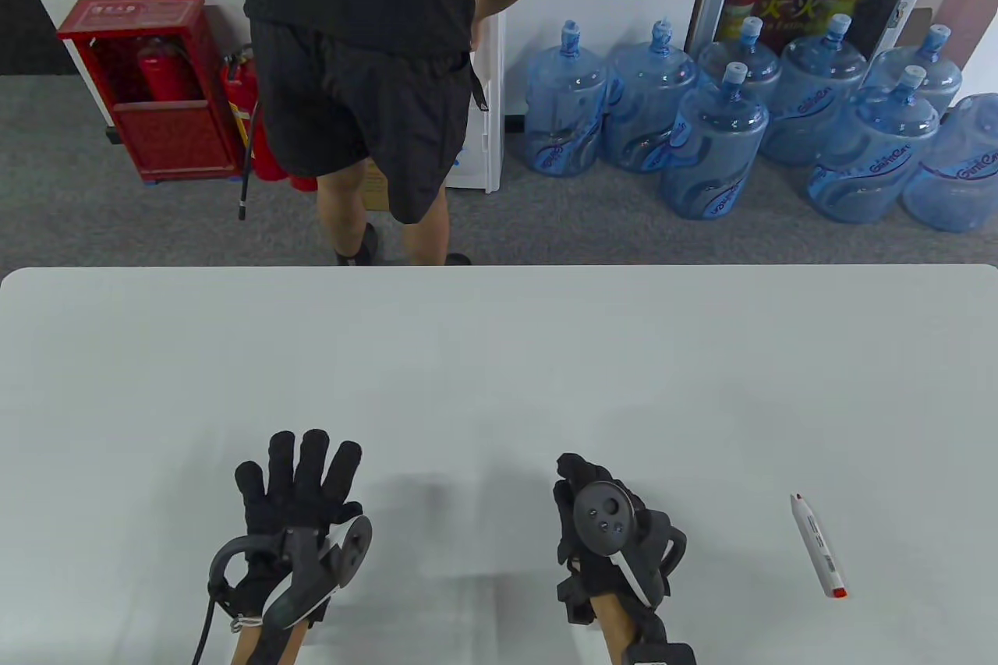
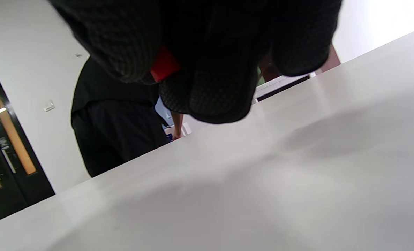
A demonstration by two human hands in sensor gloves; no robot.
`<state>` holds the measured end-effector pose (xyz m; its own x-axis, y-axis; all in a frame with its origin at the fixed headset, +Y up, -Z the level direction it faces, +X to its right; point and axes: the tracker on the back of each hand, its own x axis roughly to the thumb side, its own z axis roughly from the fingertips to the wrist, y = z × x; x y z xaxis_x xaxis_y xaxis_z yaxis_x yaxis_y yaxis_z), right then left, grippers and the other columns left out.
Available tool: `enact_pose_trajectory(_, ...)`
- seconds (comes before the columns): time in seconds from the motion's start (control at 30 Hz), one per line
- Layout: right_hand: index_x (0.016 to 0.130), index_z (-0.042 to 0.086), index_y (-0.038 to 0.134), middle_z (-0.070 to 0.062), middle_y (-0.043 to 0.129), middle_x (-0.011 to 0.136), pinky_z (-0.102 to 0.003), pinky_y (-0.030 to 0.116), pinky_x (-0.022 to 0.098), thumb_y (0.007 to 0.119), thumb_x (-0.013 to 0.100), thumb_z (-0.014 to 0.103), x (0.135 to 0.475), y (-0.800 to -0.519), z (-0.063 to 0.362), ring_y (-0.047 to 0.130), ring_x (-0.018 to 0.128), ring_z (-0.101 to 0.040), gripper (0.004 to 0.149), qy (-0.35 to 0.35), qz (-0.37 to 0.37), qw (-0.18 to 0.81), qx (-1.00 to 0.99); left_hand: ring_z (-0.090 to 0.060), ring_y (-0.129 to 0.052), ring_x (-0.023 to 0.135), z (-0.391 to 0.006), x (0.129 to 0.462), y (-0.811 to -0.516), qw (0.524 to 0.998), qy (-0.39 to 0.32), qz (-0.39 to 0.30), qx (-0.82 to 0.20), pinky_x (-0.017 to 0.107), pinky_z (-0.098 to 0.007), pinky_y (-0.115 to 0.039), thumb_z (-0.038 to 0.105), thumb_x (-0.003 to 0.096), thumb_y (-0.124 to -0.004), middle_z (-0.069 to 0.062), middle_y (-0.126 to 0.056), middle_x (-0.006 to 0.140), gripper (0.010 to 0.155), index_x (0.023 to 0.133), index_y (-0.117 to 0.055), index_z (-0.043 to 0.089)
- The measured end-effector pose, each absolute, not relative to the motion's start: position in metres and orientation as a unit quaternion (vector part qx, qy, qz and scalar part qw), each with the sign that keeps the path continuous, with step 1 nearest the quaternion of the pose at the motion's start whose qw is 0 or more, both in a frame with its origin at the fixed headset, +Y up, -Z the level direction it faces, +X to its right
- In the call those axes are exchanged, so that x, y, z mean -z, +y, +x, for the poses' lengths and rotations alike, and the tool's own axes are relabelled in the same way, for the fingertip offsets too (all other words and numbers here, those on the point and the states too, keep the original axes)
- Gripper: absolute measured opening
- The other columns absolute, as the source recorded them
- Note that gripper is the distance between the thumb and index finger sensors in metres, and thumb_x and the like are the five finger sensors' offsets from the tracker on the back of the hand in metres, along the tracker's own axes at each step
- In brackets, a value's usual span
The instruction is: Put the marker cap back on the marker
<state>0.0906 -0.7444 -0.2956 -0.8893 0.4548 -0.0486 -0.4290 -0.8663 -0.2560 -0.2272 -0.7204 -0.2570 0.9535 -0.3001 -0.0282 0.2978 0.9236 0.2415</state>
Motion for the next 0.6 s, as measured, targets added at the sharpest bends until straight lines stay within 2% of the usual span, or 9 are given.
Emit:
enact_pose_trajectory(0.07, 0.089, 0.024, 0.078, 0.001, 0.097, 0.079, -0.053, 0.079, 0.058, 0.080, 0.040, 0.041, 0.295, -0.742, 0.081, 0.104, 0.051, -0.015, 0.051, -0.115, -0.039, 0.224, -0.967, -0.039, -0.045, 0.117, -0.223, 0.256, -0.720, 0.982, -0.010, 0.131, 0.137, 0.077, -0.068, -0.043, 0.061, 0.0445, -0.066, 0.001, -0.045, 0.125, 0.075, 0.108, -0.028, 0.047)
enact_pose_trajectory(0.33, 0.088, 0.022, 0.080, 0.001, 0.098, 0.076, -0.053, 0.080, 0.058, 0.081, 0.039, 0.044, 0.300, -0.745, 0.053, 0.103, 0.047, -0.014, 0.053, -0.091, -0.020, 0.275, -0.957, -0.036, -0.061, 0.114, -0.220, 0.270, -0.727, 0.995, 0.011, 0.097, -0.006, 0.075, -0.066, -0.054, 0.062, 0.0446, -0.067, 0.001, -0.057, 0.122, 0.070, 0.107, -0.038, 0.049)
enact_pose_trajectory(0.43, 0.089, 0.022, 0.080, 0.002, 0.099, 0.074, -0.052, 0.080, 0.058, 0.081, 0.039, 0.045, 0.300, -0.745, 0.042, 0.103, 0.046, -0.013, 0.055, -0.096, -0.005, 0.260, -0.961, -0.035, -0.061, 0.114, -0.212, 0.280, -0.730, 0.993, 0.005, 0.102, -0.051, 0.075, -0.066, -0.054, 0.061, 0.0446, -0.067, 0.001, -0.058, 0.121, 0.070, 0.107, -0.039, 0.049)
enact_pose_trajectory(0.6, 0.089, 0.019, 0.079, 0.002, 0.099, 0.073, -0.053, 0.080, 0.057, 0.081, 0.039, 0.046, 0.299, -0.746, 0.027, 0.103, 0.045, -0.014, 0.057, -0.098, 0.014, 0.238, -0.966, -0.035, -0.060, 0.115, -0.205, 0.285, -0.732, 0.991, -0.027, 0.116, -0.062, 0.076, -0.065, -0.052, 0.061, 0.0445, -0.066, 0.001, -0.058, 0.121, 0.069, 0.107, -0.039, 0.048)
